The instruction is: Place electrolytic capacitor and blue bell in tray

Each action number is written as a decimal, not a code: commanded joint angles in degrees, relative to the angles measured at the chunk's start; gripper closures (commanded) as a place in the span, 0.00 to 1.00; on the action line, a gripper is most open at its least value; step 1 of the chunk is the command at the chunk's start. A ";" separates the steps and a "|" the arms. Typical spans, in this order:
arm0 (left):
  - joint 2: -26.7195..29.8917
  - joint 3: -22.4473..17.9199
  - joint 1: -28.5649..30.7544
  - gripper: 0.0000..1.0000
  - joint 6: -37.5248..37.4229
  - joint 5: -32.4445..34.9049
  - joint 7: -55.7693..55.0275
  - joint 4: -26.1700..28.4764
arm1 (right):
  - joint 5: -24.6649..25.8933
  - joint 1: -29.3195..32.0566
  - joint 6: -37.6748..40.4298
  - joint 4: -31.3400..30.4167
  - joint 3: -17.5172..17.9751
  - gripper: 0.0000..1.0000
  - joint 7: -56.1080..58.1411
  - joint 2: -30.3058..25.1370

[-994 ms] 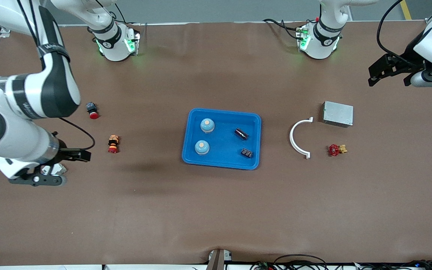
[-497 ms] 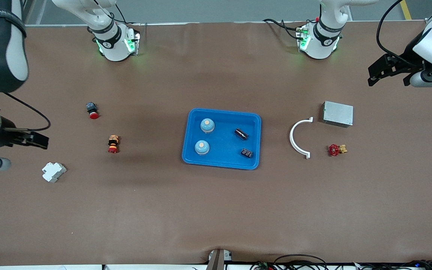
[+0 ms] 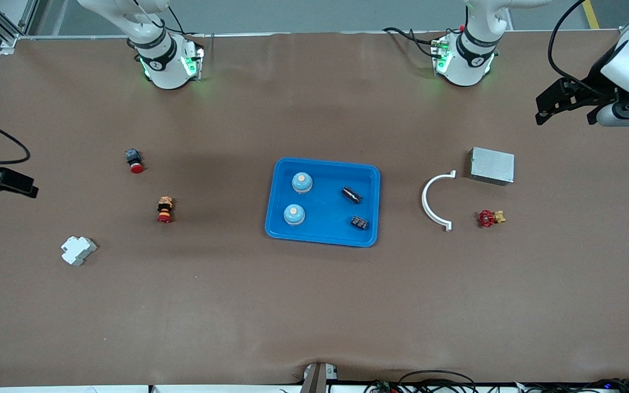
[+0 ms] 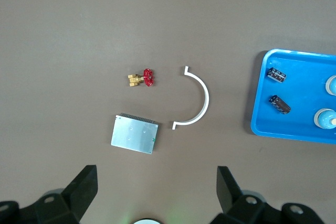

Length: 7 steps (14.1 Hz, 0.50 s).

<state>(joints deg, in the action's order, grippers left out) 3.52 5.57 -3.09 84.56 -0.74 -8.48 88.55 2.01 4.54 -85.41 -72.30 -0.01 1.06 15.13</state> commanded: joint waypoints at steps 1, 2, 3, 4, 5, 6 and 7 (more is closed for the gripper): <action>1.14 0.23 0.10 0.00 -0.71 0.92 1.01 0.39 | -1.13 2.13 2.26 -1.52 1.16 0.00 2.45 -3.34; 1.49 0.23 0.01 0.00 -0.71 0.92 0.92 0.48 | -1.13 2.23 2.70 -1.79 1.16 0.00 2.45 -4.31; 1.84 0.31 0.01 0.00 -0.62 0.92 0.83 1.09 | -1.13 2.23 3.23 -1.96 1.07 0.00 2.45 -4.66; 2.36 0.31 -0.08 0.00 -0.62 0.92 0.83 1.79 | -1.13 2.23 3.67 -2.05 1.07 0.00 2.37 -5.36; 3.15 0.31 -0.08 0.00 -0.36 0.92 0.83 2.93 | -1.13 2.23 3.67 -3.10 1.07 0.00 2.37 -6.33; 3.86 0.31 -0.08 0.00 -0.01 0.92 0.83 3.90 | -1.13 1.97 3.50 -4.50 1.07 0.00 1.93 -7.82; 4.21 0.31 -0.08 0.00 0.08 0.92 0.83 4.35 | -1.13 1.79 3.23 -5.73 1.16 0.00 1.93 -9.14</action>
<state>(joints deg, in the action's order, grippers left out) 4.75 5.67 -3.17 84.21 -0.74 -8.48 89.75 1.49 5.59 -81.53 -73.56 0.17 2.77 10.14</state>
